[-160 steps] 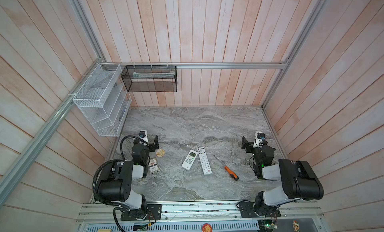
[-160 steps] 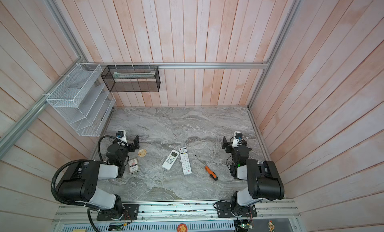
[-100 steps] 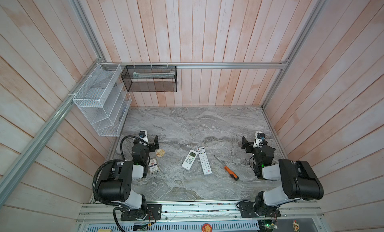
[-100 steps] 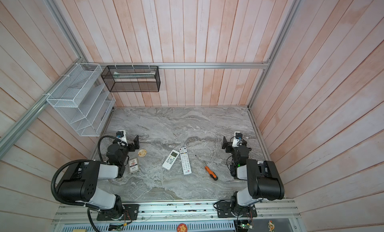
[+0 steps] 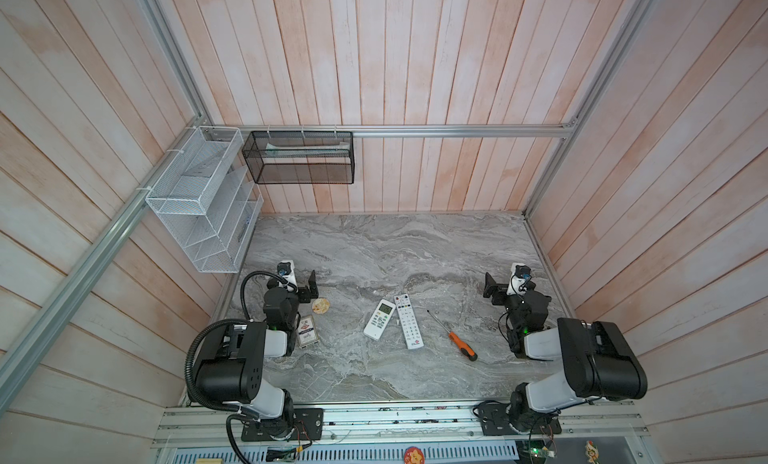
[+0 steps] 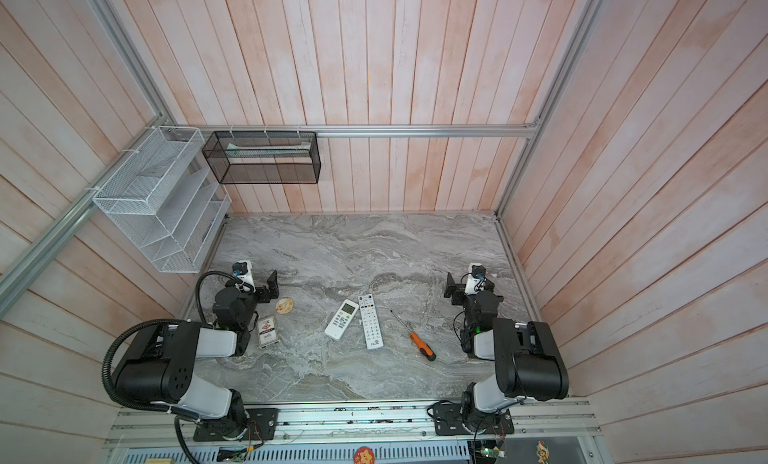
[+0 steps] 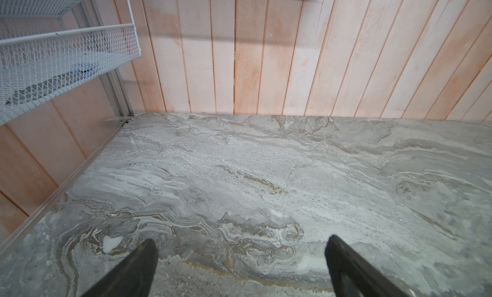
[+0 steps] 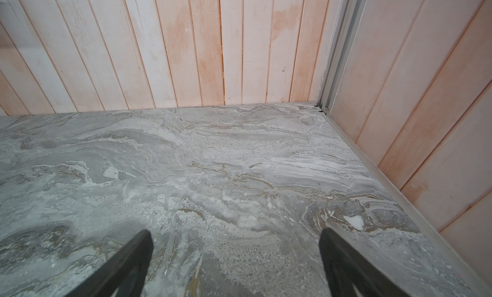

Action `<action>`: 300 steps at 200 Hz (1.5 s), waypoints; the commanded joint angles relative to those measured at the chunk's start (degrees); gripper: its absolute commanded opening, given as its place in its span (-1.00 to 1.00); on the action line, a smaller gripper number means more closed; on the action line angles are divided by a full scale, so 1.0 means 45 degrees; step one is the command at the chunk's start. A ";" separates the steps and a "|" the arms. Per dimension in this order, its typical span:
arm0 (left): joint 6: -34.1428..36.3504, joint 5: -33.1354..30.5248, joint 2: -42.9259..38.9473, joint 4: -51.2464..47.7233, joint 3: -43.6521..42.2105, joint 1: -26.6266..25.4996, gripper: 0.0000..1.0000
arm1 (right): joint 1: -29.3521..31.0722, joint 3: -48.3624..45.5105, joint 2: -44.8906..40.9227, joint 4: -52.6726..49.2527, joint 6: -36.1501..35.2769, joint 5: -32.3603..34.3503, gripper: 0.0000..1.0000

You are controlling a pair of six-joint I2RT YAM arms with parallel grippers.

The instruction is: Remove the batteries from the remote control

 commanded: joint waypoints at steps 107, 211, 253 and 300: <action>-0.0665 -0.1879 -0.1478 -0.2648 0.0859 0.0058 1.00 | -0.0110 0.1065 -0.0882 -0.1999 0.0605 0.1003 0.96; -0.6467 0.0538 -0.5595 -1.4999 0.5386 0.0075 1.00 | -0.0441 0.6369 -0.4005 -1.3579 0.6182 -0.0676 0.92; -0.7118 0.3483 -0.5910 -1.7139 0.5831 -0.0324 1.00 | 0.3061 1.0301 -0.1920 -1.9700 0.4350 -0.2916 0.91; -0.8369 0.5034 -0.6844 -1.6624 0.4593 -0.1028 1.00 | 0.6442 1.1613 -0.0931 -2.3765 0.4148 -0.2446 0.86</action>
